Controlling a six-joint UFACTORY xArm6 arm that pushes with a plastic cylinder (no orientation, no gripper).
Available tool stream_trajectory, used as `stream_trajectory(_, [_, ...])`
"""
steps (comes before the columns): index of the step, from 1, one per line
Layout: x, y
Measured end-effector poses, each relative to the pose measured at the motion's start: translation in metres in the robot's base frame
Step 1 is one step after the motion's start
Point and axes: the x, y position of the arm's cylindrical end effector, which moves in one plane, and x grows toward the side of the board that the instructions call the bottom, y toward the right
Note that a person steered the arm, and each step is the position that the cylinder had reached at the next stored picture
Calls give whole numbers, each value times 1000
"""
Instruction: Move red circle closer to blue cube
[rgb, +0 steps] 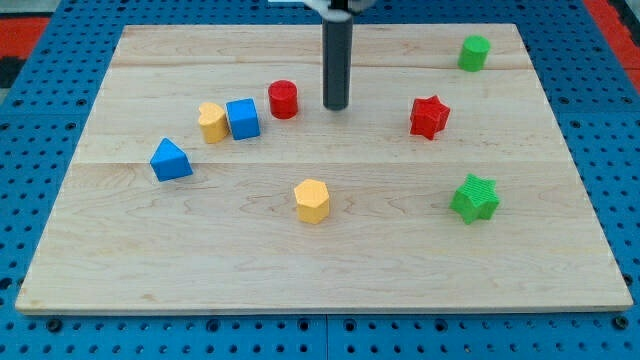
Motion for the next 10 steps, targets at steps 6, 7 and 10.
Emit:
stream_trajectory(6, [-53, -66])
stream_trajectory(7, [-53, -78])
stream_trajectory(10, [-52, -108])
